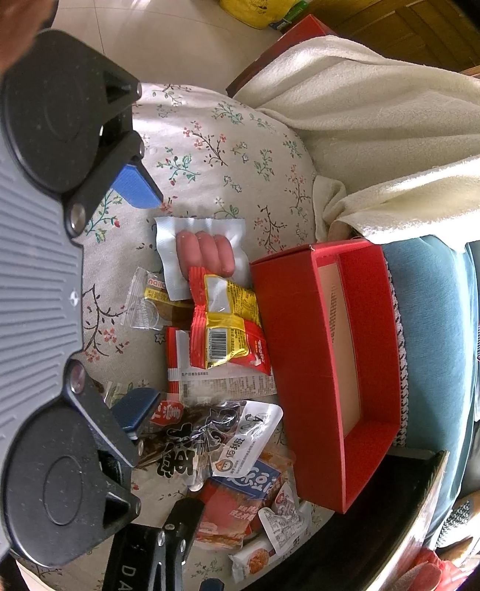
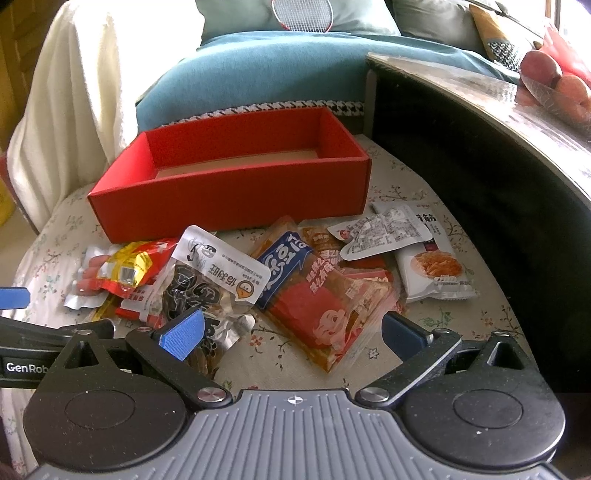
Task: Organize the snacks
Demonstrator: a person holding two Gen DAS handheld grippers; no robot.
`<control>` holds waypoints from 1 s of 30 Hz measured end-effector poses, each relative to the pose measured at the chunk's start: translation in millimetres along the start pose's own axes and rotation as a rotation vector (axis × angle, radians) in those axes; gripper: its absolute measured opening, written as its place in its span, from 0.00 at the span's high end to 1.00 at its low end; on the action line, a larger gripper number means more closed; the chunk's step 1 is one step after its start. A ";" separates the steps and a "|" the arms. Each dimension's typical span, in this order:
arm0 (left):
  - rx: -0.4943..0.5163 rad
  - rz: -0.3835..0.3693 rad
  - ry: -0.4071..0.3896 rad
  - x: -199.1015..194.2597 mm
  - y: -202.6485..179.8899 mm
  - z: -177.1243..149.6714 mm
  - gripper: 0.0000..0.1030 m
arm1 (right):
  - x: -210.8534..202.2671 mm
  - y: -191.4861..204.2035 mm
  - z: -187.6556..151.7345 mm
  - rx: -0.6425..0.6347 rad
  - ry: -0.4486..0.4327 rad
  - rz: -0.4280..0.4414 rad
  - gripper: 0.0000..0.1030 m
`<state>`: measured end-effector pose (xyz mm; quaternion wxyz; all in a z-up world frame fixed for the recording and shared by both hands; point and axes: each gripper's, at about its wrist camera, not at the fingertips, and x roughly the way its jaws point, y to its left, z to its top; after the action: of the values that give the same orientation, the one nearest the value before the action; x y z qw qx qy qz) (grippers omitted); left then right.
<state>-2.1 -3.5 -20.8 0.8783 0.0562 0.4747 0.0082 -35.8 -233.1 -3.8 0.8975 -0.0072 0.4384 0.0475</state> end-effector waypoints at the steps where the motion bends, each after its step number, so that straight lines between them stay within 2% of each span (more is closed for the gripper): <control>1: 0.000 0.000 0.000 -0.1 0.1 0.0 0.04 | 0.0 0.0 -0.2 0.000 0.001 0.000 0.00; 13: -0.002 0.009 0.011 1.9 1.3 -1.1 0.04 | 7.0 2.6 0.6 0.023 0.031 0.022 0.00; 30: -0.116 0.033 0.060 8.3 43.4 -7.1 0.04 | 33.4 36.6 1.9 0.091 0.119 0.100 0.01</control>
<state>-1.7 40.9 -27.0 0.8653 0.0127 0.4983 0.0518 -17.3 -194.0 -27.9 0.8659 0.0524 0.4923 0.0720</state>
